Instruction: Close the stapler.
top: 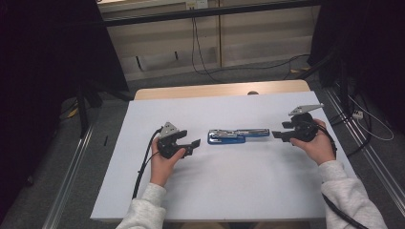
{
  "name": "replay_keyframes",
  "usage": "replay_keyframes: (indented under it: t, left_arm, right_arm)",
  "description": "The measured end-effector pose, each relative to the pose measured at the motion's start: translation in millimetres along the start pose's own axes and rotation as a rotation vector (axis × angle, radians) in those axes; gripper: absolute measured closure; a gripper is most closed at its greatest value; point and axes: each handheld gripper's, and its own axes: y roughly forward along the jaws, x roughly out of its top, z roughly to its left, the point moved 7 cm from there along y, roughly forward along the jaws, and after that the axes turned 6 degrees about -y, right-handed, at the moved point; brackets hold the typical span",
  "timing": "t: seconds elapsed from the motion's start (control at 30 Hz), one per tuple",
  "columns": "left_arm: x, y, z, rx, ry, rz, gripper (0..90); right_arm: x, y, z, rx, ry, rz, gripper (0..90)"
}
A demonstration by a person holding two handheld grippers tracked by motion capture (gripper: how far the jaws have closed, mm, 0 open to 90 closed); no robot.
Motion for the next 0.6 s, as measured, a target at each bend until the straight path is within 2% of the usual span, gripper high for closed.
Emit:
replay_keyframes:
  t: [0.1, 0.17, 0.27, 0.33, 0.43, 0.6]
  left_arm:
    - [2.0, 4.5, -2.1, -0.005, 0.018, 0.029, 36.0]
    - [3.6, 7.5, -3.7, -0.007, 0.027, 0.032, 43.0]
    - [4.5, 14.2, -4.8, -0.014, 0.019, 0.039, 53.1]
    - [3.1, 19.9, -4.0, -0.002, 0.018, 0.06, 59.2]
    - [1.3, 28.5, -4.9, -0.006, 0.016, 0.086, 68.2]
    - [-1.0, 38.1, -3.7, 0.002, 0.007, 0.106, 79.9]
  right_arm:
    - [-2.2, -2.8, -2.8, -0.006, 0.016, -0.003, 46.7]
    - [-2.9, -3.9, -4.4, -0.011, 0.025, -0.009, 51.7]
    - [-5.0, -4.4, -6.0, -0.019, 0.034, -0.007, 61.1]
    - [-7.3, -3.8, -6.1, -0.023, 0.036, 0.005, 66.3]
    - [-10.7, -1.8, -6.3, -0.021, 0.036, 0.015, 74.2]
    - [-14.2, 5.0, -3.2, -0.016, 0.017, 0.035, 82.4]
